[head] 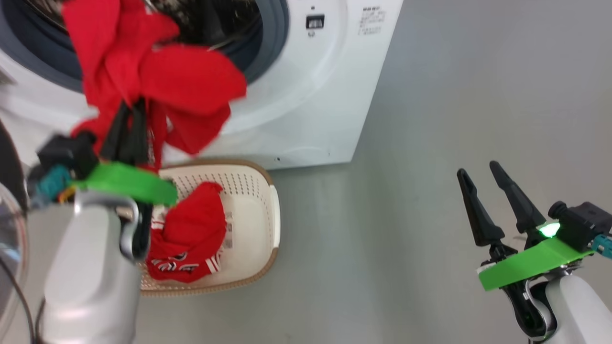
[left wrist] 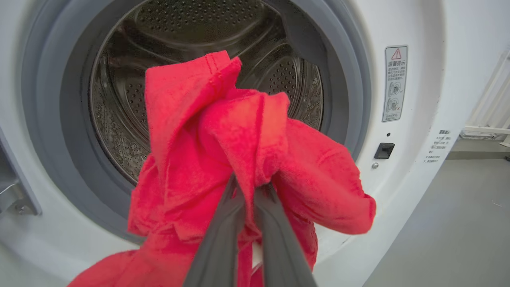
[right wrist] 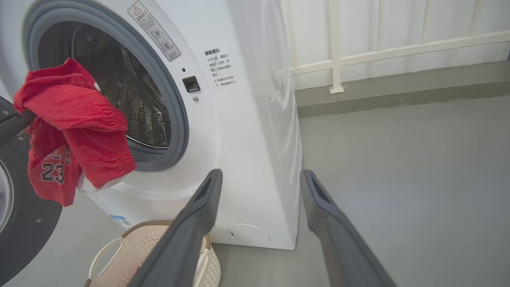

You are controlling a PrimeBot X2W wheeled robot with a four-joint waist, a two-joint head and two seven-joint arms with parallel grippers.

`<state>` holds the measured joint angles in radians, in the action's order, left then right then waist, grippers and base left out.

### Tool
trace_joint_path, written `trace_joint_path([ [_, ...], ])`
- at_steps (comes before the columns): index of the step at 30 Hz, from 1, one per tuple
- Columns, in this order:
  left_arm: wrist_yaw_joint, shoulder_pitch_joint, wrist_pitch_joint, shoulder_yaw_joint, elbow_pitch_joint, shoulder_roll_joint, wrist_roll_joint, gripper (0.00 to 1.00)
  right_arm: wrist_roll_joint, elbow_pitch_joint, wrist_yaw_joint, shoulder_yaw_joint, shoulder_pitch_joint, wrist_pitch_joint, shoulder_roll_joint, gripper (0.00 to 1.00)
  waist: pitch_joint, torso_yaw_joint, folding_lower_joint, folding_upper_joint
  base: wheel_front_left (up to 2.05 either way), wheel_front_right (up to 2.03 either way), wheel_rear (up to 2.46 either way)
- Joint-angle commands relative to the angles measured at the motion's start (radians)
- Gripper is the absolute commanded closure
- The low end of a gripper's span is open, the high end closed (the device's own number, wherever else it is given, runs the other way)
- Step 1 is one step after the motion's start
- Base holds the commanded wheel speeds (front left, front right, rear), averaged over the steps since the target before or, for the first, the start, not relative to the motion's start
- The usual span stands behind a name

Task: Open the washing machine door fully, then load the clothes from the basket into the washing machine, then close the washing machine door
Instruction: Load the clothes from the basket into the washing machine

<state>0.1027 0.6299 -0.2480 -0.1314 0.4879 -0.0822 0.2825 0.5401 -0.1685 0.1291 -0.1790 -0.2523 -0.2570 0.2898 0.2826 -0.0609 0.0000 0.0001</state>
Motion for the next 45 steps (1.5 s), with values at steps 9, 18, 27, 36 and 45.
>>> trace_joint_path([
  [9,0.004,0.359,-0.012,0.047,0.202,-0.063,-0.016,1.00,0.012,0.052,0.002,-0.026,-0.096,-0.005,-0.011,0.00,0.244,-0.058,0.0000,-0.0001,0.00,0.00,0.00],
  [18,-0.007,0.570,-0.013,0.054,0.312,-0.099,-0.043,1.00,0.013,0.073,0.002,-0.015,-0.150,-0.005,-0.028,0.00,0.380,-0.100,0.0000,-0.0001,0.00,0.00,0.00],
  [27,-0.023,0.724,-0.014,0.046,0.333,-0.132,-0.099,1.00,0.013,0.091,0.002,-0.015,-0.190,-0.005,-0.052,0.00,0.483,-0.151,0.0000,-0.0001,0.00,0.00,0.00],
  [36,-0.076,0.746,-0.014,0.073,0.058,-0.131,-0.172,1.00,0.015,0.093,0.002,-0.018,-0.205,-0.005,-0.073,0.00,0.519,-0.178,0.0000,-0.0001,0.00,0.00,0.00],
  [45,-0.095,0.701,-0.014,0.095,0.292,-0.098,-0.146,0.00,0.015,0.082,0.002,-0.023,-0.202,-0.005,-0.071,0.00,0.491,-0.159,0.0000,-0.0001,0.00,0.00,0.00],
])
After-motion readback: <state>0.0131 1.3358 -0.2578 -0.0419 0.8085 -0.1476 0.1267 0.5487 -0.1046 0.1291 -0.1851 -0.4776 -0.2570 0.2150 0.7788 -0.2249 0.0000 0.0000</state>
